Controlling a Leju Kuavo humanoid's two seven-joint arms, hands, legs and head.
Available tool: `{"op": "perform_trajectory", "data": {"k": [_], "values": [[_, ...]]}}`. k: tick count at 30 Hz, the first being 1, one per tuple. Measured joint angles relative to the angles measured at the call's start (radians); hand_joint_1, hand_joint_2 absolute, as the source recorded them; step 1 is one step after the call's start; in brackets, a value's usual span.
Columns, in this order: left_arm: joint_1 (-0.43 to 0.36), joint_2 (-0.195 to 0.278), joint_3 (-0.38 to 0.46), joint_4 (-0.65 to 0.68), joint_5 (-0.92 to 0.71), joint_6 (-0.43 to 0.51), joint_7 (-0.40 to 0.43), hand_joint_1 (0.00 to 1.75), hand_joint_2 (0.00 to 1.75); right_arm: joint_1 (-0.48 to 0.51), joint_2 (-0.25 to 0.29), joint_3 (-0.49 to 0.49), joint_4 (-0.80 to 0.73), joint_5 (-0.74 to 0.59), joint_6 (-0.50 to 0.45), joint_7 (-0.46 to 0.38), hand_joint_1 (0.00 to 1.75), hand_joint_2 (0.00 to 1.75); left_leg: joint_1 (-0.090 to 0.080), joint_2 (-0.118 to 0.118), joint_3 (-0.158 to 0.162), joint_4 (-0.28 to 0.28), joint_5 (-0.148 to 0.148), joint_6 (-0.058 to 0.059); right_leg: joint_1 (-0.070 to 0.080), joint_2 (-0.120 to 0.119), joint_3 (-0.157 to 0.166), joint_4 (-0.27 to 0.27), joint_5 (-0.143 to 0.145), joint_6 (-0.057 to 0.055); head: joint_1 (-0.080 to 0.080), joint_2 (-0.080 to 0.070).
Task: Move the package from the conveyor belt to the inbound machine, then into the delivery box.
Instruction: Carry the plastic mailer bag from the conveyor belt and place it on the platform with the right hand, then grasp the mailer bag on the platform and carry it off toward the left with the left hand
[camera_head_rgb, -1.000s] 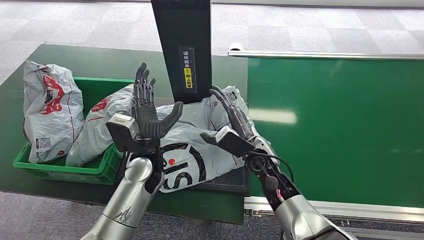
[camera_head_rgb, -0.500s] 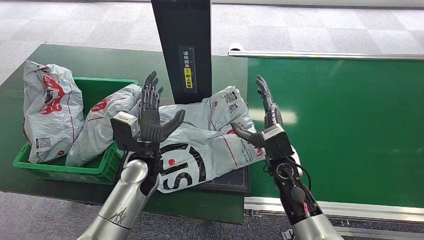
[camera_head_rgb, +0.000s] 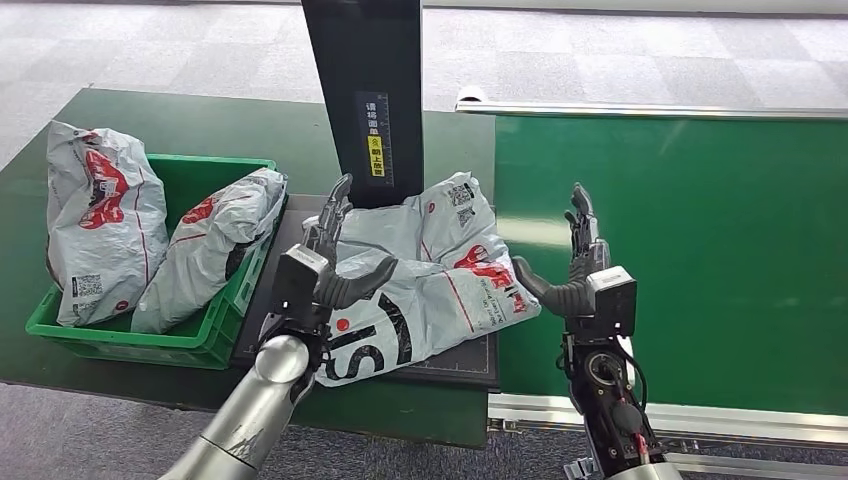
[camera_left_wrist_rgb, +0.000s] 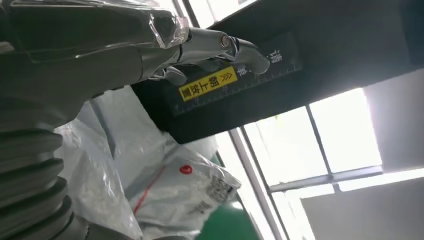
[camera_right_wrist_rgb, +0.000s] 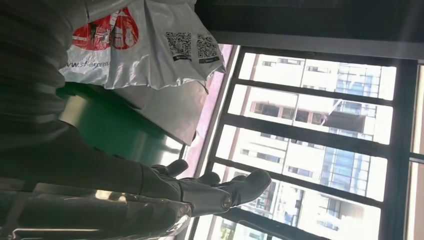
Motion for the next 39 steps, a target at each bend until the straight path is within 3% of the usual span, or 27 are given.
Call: {"op": "perform_trajectory", "data": {"k": [3,6,14,23,25,27,29,39], "values": [[-0.011,0.004,-0.045,0.02,-0.193,0.081,0.065,0.0,1.75,0.006,0.002,-0.009,-0.005,0.008,0.007,0.003,0.0,1.75,0.0,0.0,0.0,0.0,0.0,0.0,0.0,0.0,0.0,0.0,0.0,0.0,0.0,0.0],[-0.02,0.007,-0.088,0.037,-0.317,0.083,0.138,0.0,1.75,0.006,0.004,-0.014,-0.005,0.018,0.013,0.009,0.0,1.75,0.0,0.0,0.0,0.0,0.0,0.0,0.0,0.0,0.0,0.0,0.0,0.0,0.0,0.0],[-0.052,0.007,-0.18,0.082,-0.635,-0.035,0.308,0.0,1.75,-0.002,0.009,-0.027,-0.004,0.035,0.031,0.025,0.0,1.75,0.0,0.0,0.0,0.0,0.0,0.0,0.0,0.0,0.0,0.0,0.0,0.0,0.0,0.0],[-0.086,-0.022,-0.191,0.173,-0.77,-0.133,0.417,0.0,1.75,0.007,0.016,-0.06,-0.004,0.068,0.048,0.035,0.0,1.75,0.0,0.0,0.0,0.0,0.0,0.0,0.0,0.0,0.0,0.0,0.0,0.0,0.0,0.0],[-0.09,-0.029,-0.182,0.191,-0.782,-0.146,0.44,0.31,1.75,0.01,0.018,-0.066,-0.004,0.073,0.049,0.036,0.0,1.75,0.0,0.0,0.0,0.0,0.0,0.0,0.0,0.0,0.0,0.0,0.0,0.0,0.0,0.0],[-0.093,-0.035,-0.17,0.206,-0.787,-0.154,0.452,1.18,1.75,0.011,0.02,-0.071,-0.004,0.078,0.049,0.037,0.0,1.75,0.0,0.0,0.0,0.0,0.0,0.0,0.0,0.0,0.0,0.0,0.0,0.0,0.0,0.0],[-0.094,-0.041,-0.155,0.218,-0.786,-0.151,0.456,1.74,1.75,0.012,0.022,-0.073,-0.004,0.081,0.049,0.038,0.0,1.75,0.0,0.0,0.0,0.0,0.0,0.0,0.0,0.0,0.0,0.0,0.0,0.0,0.0,0.0],[-0.092,-0.05,-0.081,0.227,-0.79,-0.078,0.458,1.75,1.75,0.006,0.034,-0.081,0.0,0.089,0.064,0.07,0.0,1.75,0.0,0.0,0.0,0.0,0.0,0.0,0.0,0.0,0.0,0.0,0.0,0.0,0.0,0.0]]}}
